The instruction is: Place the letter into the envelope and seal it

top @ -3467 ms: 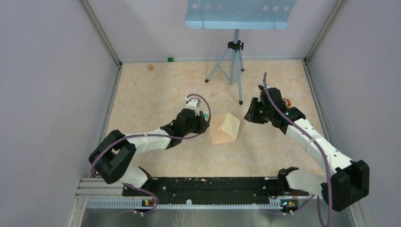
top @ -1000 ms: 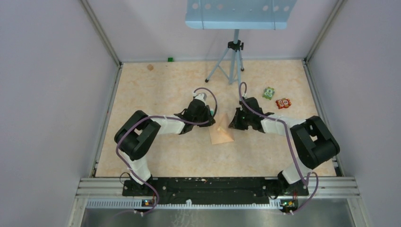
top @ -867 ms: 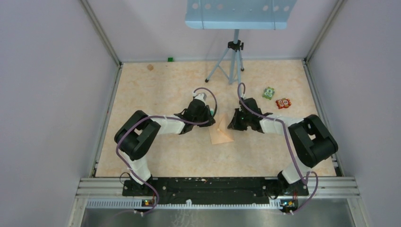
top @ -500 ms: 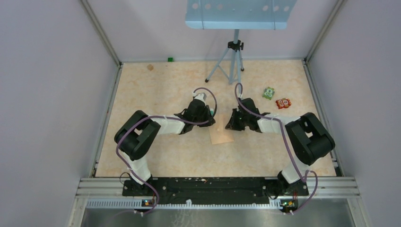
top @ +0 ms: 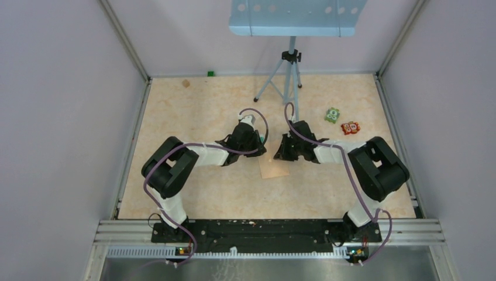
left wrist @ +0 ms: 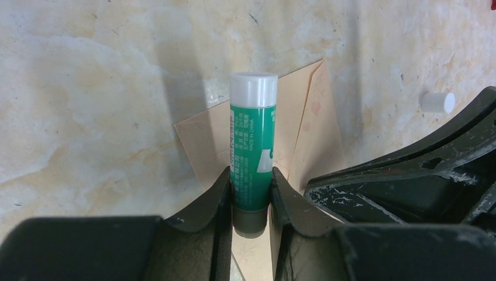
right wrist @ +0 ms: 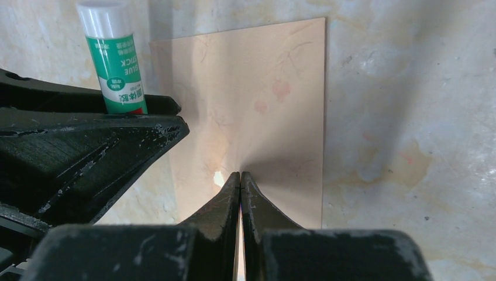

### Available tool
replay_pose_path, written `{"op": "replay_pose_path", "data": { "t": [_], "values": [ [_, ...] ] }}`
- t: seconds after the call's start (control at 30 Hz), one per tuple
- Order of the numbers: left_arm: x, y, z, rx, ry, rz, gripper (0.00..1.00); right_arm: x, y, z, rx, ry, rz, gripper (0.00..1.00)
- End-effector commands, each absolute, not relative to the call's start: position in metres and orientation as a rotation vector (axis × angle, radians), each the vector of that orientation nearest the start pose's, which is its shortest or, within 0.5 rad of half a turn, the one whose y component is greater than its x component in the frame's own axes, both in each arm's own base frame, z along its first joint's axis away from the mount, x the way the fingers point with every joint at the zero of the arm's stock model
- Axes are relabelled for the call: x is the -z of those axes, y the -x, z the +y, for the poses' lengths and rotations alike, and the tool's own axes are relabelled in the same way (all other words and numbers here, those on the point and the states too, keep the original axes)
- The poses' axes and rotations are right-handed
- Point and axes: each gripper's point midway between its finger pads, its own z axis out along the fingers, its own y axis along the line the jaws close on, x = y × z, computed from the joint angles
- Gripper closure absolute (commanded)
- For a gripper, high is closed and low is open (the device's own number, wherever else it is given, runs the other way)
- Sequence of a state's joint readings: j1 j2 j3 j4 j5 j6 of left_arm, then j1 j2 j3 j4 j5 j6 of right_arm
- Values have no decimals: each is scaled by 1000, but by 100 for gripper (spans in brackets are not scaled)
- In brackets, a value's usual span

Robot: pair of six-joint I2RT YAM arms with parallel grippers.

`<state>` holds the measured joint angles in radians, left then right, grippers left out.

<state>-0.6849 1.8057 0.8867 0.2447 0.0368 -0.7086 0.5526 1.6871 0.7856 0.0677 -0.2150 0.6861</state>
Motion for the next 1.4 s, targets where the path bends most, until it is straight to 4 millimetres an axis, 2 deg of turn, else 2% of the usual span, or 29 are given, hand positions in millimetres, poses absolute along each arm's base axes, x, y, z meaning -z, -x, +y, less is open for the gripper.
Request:
{"op": "replay_pose_path", "data": {
  "t": [0.0, 0.43, 0.7, 1.03, 1.37],
  "values": [
    [-20, -327, -309, 729, 7, 2409, 100, -29, -302, 273, -829, -30, 2519, 100],
    [-19, -328, -308, 715, -23, 2409, 100, -27, -310, 282, -852, -34, 2515, 100],
    [-18, -329, -307, 711, -28, 2411, 100, -25, -316, 274, -816, -68, 2515, 100],
    [-18, -329, -308, 713, -42, 2409, 100, -33, -333, 267, -857, -109, 2487, 100],
    [-18, -329, -307, 714, -41, 2411, 100, -31, -348, 258, -887, -171, 2469, 100]
  ]
}}
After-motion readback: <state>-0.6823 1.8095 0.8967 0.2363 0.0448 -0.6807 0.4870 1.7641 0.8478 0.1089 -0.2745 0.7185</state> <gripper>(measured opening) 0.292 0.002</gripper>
